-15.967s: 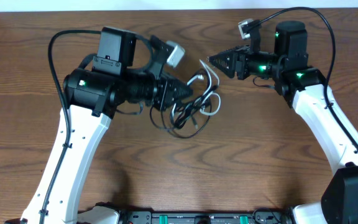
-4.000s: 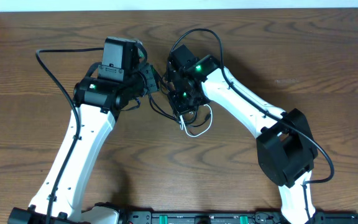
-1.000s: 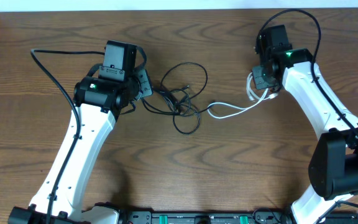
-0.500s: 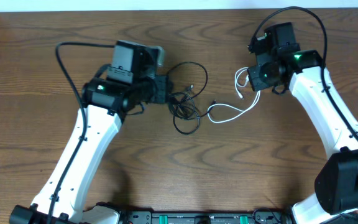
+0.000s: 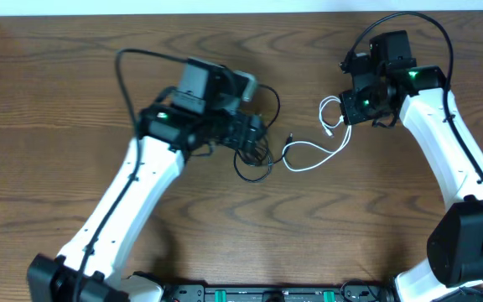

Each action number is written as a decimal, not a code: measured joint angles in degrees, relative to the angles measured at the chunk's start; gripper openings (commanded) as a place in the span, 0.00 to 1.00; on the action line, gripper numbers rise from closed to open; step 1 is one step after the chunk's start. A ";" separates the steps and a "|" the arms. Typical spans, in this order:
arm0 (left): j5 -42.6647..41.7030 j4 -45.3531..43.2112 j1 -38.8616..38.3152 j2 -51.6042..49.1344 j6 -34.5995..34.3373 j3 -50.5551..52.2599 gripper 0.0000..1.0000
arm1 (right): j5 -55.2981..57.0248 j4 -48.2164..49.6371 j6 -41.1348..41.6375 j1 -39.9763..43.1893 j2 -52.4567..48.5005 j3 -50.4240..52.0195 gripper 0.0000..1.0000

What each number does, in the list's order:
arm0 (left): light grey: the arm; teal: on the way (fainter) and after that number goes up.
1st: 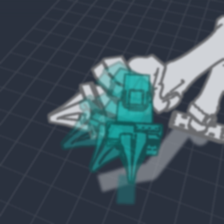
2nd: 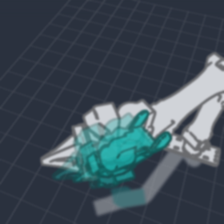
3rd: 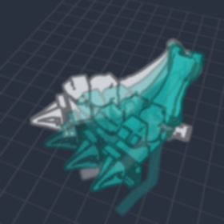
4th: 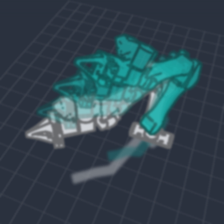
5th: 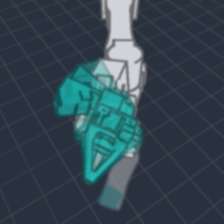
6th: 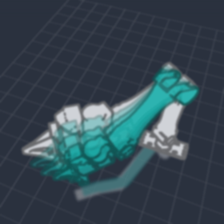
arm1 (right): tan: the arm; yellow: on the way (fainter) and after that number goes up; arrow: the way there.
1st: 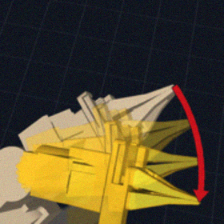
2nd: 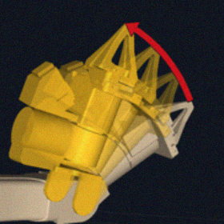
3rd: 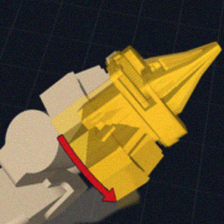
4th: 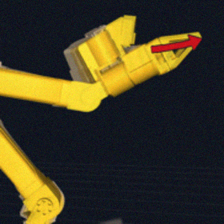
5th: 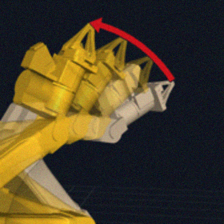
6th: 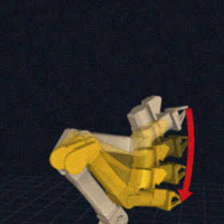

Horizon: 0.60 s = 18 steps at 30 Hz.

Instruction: Untangle cables

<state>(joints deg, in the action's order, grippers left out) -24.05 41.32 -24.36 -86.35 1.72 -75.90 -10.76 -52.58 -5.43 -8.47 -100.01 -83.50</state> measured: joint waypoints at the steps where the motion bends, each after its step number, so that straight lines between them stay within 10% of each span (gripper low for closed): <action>1: -0.20 -0.50 -1.20 -0.87 1.07 0.00 0.78 | -0.31 -0.35 0.00 0.37 0.00 0.00 0.01; 18: 3.06 -2.80 -8.44 -15.96 7.39 0.00 0.71 | -2.25 -2.25 0.04 3.23 0.00 0.00 0.01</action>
<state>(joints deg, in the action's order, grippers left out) -20.99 38.52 -32.80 -102.30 9.10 -75.90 -13.02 -54.83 -5.39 -5.23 -100.01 -83.50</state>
